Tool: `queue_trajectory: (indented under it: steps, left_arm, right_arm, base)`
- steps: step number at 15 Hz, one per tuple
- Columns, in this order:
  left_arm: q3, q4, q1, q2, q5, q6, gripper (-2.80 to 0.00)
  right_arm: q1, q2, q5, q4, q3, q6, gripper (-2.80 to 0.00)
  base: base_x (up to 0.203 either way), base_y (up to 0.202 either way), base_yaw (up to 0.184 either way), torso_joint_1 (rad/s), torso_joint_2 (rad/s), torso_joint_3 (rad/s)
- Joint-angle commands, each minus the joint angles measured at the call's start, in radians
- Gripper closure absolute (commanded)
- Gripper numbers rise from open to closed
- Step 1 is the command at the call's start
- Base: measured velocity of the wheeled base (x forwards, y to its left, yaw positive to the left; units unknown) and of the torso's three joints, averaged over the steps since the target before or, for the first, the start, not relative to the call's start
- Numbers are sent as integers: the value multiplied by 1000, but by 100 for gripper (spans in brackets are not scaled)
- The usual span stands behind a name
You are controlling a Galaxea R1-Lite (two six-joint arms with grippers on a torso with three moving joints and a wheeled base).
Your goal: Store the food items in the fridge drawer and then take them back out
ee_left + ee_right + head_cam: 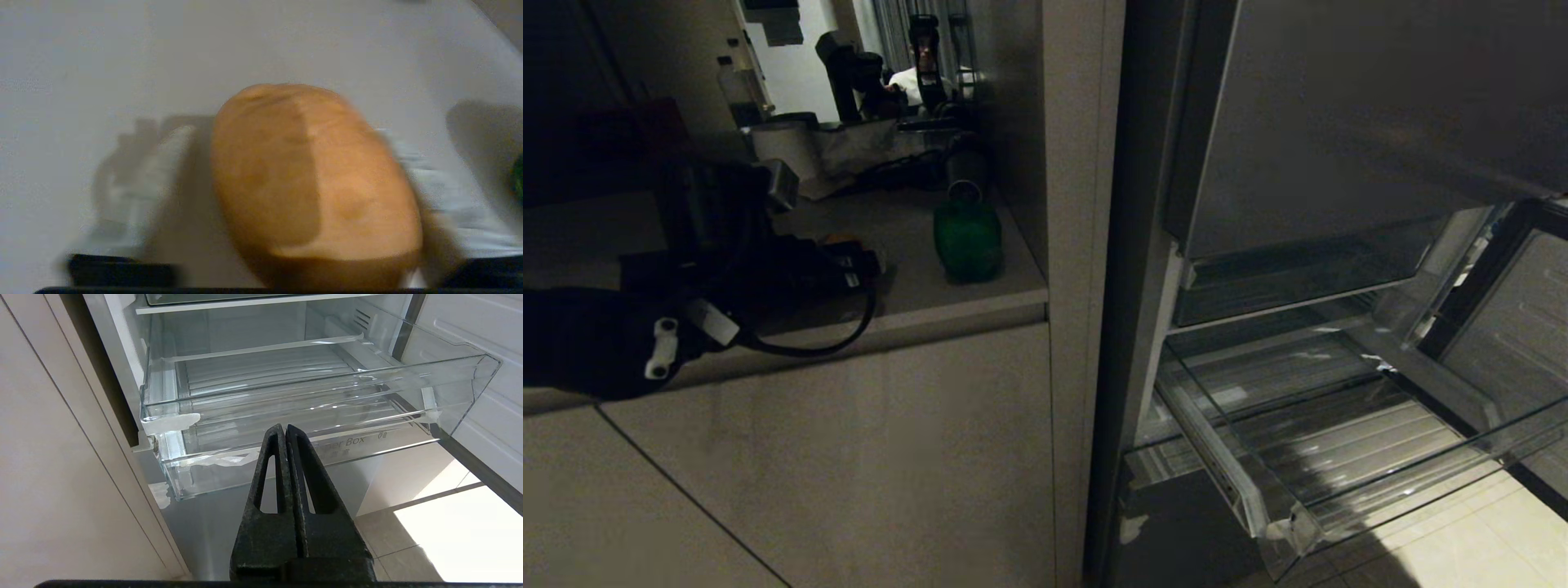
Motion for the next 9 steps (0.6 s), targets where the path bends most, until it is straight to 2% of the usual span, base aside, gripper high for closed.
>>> queue_trajectory:
  steps: [1, 4, 9]
  left_arm:
    - [-1, -21, 0, 17, 3, 0, 0]
    - [0, -22, 0, -2, 3, -1, 0]
    - [57, -24, -3, -136, -24, -7, 0]
  right_arm:
    - [0, 0, 0, -1, 31, 0, 0]
    - [0, 0, -1, -1, 31, 0, 0]
    - [0, 0, 0, -1, 31, 0, 0]
  base:
    - [0, 0, 0, 0, 0, 0]
    - [0, 0, 0, 0, 0, 0]
    - [0, 0, 0, 0, 0, 0]
